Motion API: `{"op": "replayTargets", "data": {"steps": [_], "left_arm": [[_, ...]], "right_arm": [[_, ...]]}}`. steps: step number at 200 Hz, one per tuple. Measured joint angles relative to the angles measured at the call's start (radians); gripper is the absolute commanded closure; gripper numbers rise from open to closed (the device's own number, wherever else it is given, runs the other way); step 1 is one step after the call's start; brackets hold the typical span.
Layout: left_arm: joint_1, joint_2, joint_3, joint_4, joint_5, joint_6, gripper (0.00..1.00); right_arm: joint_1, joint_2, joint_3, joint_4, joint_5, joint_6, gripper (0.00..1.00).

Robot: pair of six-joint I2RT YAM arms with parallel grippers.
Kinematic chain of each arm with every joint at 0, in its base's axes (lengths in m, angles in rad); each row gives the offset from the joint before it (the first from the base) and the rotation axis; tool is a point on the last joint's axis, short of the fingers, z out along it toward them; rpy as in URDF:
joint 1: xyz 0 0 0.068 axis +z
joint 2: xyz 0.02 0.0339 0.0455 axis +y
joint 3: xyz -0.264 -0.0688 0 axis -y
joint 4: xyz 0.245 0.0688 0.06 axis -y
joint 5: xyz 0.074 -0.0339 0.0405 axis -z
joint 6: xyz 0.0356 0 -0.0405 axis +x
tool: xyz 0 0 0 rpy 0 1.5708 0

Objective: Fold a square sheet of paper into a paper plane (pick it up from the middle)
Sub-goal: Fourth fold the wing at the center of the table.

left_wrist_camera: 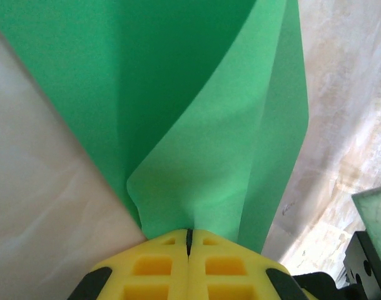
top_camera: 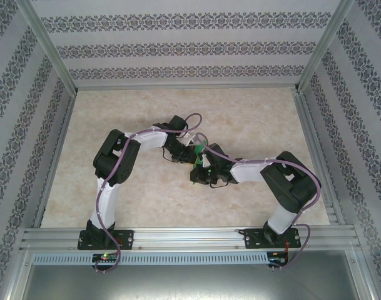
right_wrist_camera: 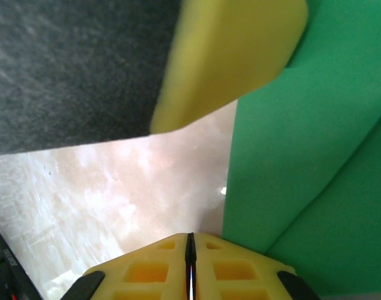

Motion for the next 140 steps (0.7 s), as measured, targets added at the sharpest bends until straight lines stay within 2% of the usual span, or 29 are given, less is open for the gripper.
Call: {"op": "replayTargets", "data": {"steps": [66, 140], "left_arm": [[0.0, 0.005, 0.001, 0.0, 0.015, 0.006, 0.93], [0.005, 0.008, 0.001, 0.0, 0.028, 0.007, 0.93]], "right_arm": [[0.06, -0.006, 0.035, -0.074, 0.075, -0.052, 0.89], [0.118, -0.015, 0.044, -0.139, 0.048, -0.06, 0.89]]}}
